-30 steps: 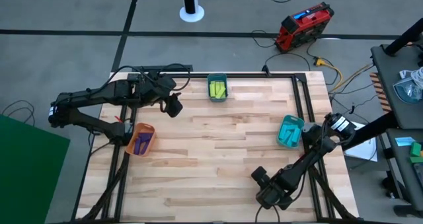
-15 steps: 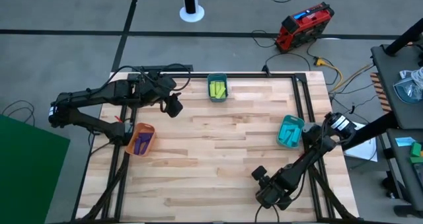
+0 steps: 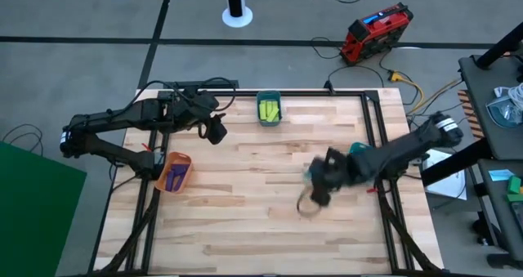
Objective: Sort blocks
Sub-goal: Put the blue block into the light blue bin
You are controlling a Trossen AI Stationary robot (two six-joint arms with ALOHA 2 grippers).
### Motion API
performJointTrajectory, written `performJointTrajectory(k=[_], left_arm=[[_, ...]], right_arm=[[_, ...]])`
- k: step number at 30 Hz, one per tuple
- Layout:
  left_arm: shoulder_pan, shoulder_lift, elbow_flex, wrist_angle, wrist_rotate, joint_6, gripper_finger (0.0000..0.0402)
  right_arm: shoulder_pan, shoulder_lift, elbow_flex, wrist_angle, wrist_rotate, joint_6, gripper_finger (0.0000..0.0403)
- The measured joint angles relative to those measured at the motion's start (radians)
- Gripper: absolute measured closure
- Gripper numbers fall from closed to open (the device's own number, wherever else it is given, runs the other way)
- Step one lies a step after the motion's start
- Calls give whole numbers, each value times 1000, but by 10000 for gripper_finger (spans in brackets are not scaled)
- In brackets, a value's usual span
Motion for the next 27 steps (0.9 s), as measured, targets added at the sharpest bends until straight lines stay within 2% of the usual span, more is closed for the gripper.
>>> performJointTrajectory(k=[3,7,10,18,27], left_arm=[[0,0,0,2,0,0,245],[0,0,0,3,0,0,245],[0,0,0,3,0,0,245],[-1,0,0,3,-2,-2,245],[-1,0,0,3,-3,-3,245]], right_arm=[[-122,-68,-3,-52,6,195,311],[-278,-142,-9,-245,-16,518,311],[-340,-199,-26,-378,-23,676,311],[-340,-387,-151,-401,5,971,311],[-322,-472,-345,-399,-1,1106,311]])
